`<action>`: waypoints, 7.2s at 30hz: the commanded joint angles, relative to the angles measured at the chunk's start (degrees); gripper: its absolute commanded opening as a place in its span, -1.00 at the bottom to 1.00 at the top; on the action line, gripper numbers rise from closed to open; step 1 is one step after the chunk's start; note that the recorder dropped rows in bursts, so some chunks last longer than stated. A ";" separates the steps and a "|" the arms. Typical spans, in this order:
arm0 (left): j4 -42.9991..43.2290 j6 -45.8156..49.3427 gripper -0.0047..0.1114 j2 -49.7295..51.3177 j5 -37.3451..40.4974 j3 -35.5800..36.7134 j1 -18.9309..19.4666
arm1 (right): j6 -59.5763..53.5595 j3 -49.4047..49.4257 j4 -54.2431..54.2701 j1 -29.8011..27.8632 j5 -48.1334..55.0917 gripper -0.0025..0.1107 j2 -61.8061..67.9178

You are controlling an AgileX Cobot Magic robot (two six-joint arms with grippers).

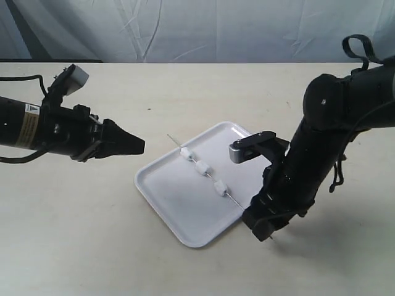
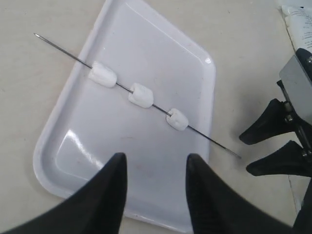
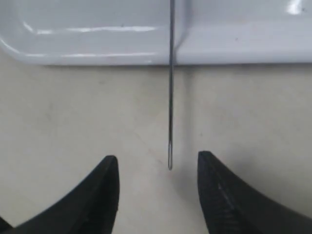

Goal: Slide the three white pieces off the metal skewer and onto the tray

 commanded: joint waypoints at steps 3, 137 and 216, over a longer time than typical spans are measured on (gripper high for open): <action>-4.32 -0.30 -0.25 0.27 -0.93 0.31 -0.24 | -0.37 0.57 1.16 0.18 -5.34 -0.12 1.84; -32.78 5.96 -0.04 9.43 -19.25 0.31 -4.72 | -24.00 13.53 33.58 -3.47 0.28 -0.97 -18.56; -28.18 9.98 -0.17 14.17 -21.10 -0.22 -2.84 | -20.37 25.10 38.60 -3.47 -5.98 -0.97 -35.52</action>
